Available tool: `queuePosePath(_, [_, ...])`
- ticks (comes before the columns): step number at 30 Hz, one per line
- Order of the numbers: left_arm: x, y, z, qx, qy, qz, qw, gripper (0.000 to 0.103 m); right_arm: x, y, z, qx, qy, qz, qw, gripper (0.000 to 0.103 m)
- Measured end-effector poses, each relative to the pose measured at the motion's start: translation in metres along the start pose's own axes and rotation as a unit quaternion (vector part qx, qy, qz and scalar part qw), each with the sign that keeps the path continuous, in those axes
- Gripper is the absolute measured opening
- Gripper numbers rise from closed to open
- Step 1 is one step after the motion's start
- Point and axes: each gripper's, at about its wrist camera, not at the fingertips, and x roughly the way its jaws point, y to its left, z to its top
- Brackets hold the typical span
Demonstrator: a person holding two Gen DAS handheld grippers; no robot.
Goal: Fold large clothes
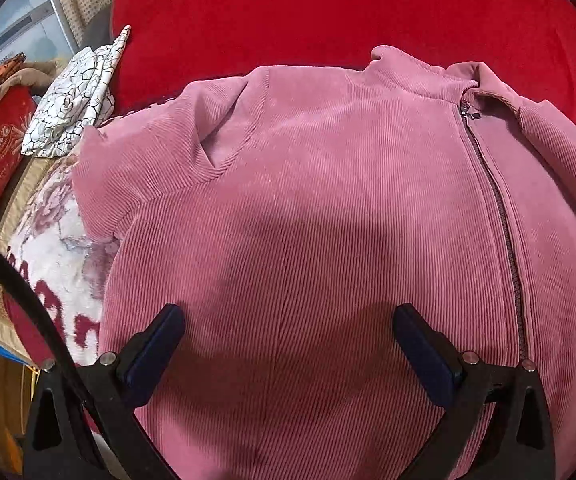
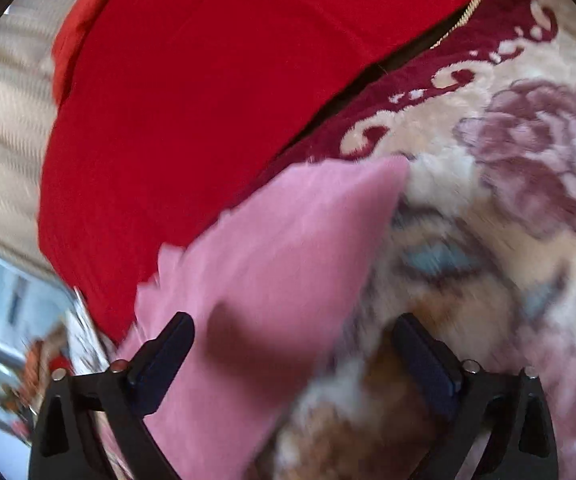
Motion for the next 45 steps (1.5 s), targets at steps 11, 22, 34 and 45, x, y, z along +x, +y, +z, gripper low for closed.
queuePosePath(11, [-0.008,0.001,-0.011,0.009,-0.032,-0.011,0.9994,0.103,-0.008,0.034,0.005,-0.065,-0.066,0.068,0.993,0.017])
queuePosePath(22, [-0.083,0.068,-0.009,-0.046,-0.138,0.008,0.9894,0.103,-0.012,0.184,-0.094,-0.223,-0.013,0.167,0.96,0.017])
queuePosePath(34, [-0.106,0.128,-0.02,-0.082,-0.157,0.017,0.984,0.103,0.036,0.23,-0.229,-0.283,0.166,0.199,0.924,0.081])
queuePosePath(45, [-0.086,0.128,-0.022,-0.128,-0.115,-0.013,0.985,0.103,0.008,0.152,-0.162,-0.23,0.031,0.054,0.971,0.056])
